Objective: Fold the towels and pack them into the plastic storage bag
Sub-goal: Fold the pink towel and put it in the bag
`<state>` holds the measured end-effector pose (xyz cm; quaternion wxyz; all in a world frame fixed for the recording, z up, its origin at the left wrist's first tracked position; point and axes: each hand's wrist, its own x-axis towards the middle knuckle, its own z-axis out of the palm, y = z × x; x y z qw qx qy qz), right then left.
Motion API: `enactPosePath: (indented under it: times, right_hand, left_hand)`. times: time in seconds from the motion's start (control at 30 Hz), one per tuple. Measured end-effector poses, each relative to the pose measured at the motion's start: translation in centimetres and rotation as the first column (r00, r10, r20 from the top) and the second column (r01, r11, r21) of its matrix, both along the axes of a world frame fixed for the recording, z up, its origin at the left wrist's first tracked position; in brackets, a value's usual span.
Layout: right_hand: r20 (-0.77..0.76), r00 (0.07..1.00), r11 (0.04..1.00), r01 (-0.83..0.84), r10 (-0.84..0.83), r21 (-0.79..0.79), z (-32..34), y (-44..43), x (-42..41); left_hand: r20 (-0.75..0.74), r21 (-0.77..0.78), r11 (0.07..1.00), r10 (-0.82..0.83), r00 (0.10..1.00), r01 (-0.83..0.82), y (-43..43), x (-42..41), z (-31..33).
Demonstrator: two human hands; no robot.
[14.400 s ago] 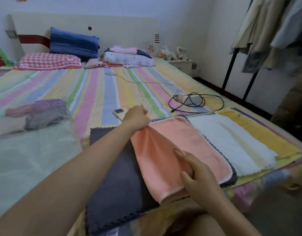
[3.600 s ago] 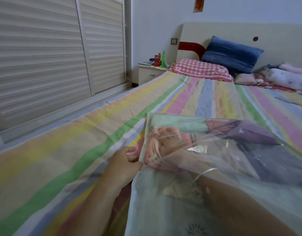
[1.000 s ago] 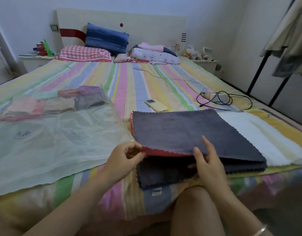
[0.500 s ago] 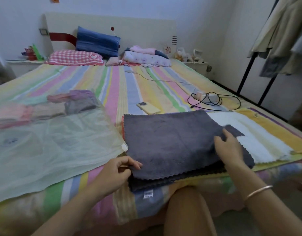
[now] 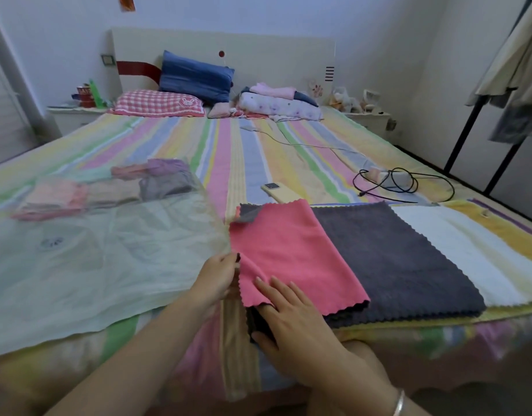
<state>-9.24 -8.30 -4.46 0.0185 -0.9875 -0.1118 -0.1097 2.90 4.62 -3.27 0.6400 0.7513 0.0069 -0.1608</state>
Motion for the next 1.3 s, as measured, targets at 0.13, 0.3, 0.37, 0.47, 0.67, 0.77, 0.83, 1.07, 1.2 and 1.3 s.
enactPosePath:
  times: [0.13,0.3,0.37,0.47,0.67,0.77,0.83,1.07,1.2,1.3]
  right_hand:
    - [-0.040,0.994,0.992,-0.093,0.097,0.089,0.1,-0.6,-0.3]
    - [-0.065,0.979,0.822,-0.127,0.195,0.555,2.1,-2.1,-0.4]
    - [-0.006,0.995,0.743,-0.072,0.102,0.666,2.7,-3.3,0.4]
    - [0.084,0.995,0.788,-0.006,-0.058,0.616,3.2,-5.9,2.2]
    - [0.011,0.995,0.848,0.077,-0.097,0.524,2.6,-10.3,3.7]
    - [-0.018,0.996,0.868,0.084,-0.087,0.490,2.2,-11.3,3.4]
    - [-0.067,0.996,0.923,0.076,-0.054,0.377,1.7,-11.5,3.1]
    - [0.136,0.961,0.964,0.219,-0.240,0.152,-1.1,-11.2,2.1]
    - [0.218,0.929,0.952,0.275,-0.299,0.136,-1.4,-10.9,1.5]
    - [0.213,0.928,0.950,0.286,-0.306,0.123,-1.1,-10.6,1.5]
  left_hand:
    - [0.085,0.107,0.993,0.038,0.996,-0.047,-1.1,2.5,0.4]
    - [0.177,0.303,0.951,0.009,0.984,-0.063,-1.9,4.8,1.3]
    - [0.159,0.287,0.956,0.017,0.987,-0.062,-1.9,5.7,1.5]
    - [0.145,0.250,0.968,-0.009,0.989,-0.028,-1.7,7.0,1.3]
    - [0.308,0.219,0.973,-0.136,0.942,0.069,-1.5,6.7,0.2]
    - [0.345,0.238,0.968,-0.164,0.924,0.083,-1.5,6.8,-0.2]
    - [0.347,0.266,0.962,-0.161,0.924,0.068,-1.8,7.2,-0.3]
    - [0.457,0.341,0.940,-0.192,0.868,0.028,-4.4,8.0,0.0]
    - [0.479,0.292,0.953,-0.216,0.851,0.078,-5.4,8.1,0.4]
    - [0.343,0.313,0.950,-0.130,0.930,0.017,-5.0,8.6,0.1]
